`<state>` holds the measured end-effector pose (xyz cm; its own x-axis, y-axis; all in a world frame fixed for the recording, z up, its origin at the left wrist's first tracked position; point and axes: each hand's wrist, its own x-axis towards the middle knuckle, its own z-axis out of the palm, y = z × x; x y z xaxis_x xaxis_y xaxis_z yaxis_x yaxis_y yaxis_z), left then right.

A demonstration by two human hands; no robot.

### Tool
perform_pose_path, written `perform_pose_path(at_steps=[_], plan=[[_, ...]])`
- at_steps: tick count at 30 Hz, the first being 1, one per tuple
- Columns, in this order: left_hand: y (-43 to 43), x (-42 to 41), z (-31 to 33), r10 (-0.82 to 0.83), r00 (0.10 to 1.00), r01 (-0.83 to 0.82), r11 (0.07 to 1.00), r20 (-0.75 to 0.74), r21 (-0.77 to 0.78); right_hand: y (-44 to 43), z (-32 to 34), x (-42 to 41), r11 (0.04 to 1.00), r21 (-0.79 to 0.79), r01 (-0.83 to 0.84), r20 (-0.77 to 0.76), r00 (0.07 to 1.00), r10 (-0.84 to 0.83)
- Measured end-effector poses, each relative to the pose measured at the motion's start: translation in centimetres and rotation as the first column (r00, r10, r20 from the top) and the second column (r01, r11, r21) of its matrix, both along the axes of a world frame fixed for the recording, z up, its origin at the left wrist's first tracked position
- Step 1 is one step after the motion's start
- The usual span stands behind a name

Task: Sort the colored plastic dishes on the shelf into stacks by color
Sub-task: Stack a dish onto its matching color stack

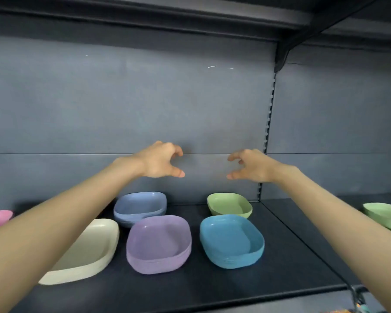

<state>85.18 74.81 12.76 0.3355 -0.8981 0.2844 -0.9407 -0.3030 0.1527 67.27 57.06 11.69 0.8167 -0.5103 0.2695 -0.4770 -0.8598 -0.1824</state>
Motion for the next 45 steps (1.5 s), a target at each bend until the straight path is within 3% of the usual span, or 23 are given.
perform_pose_path(at_steps=[13,21,30,45], plan=[[-12.3,-27.7,-1.0,-0.257,0.945,0.272,0.961,0.204,-0.053,-6.4,0.8,-31.9,0.943,-0.113,0.314,0.060,0.949,-0.309],[-18.5,-38.7,-0.7,-0.361,0.905,0.381,0.923,0.227,-0.049,-10.5,0.5,-43.3,0.908,-0.087,0.411,0.060,0.912,-0.407],[-26.9,-42.8,-2.3,-0.348,0.892,0.387,0.917,0.288,-0.092,-19.7,-1.7,-47.6,0.900,-0.081,0.428,0.066,0.903,-0.424],[-37.8,-43.7,-9.9,-0.165,0.986,0.165,0.986,-0.019,0.009,-35.0,-7.4,-45.7,0.977,0.097,0.191,-0.049,0.981,-0.187]])
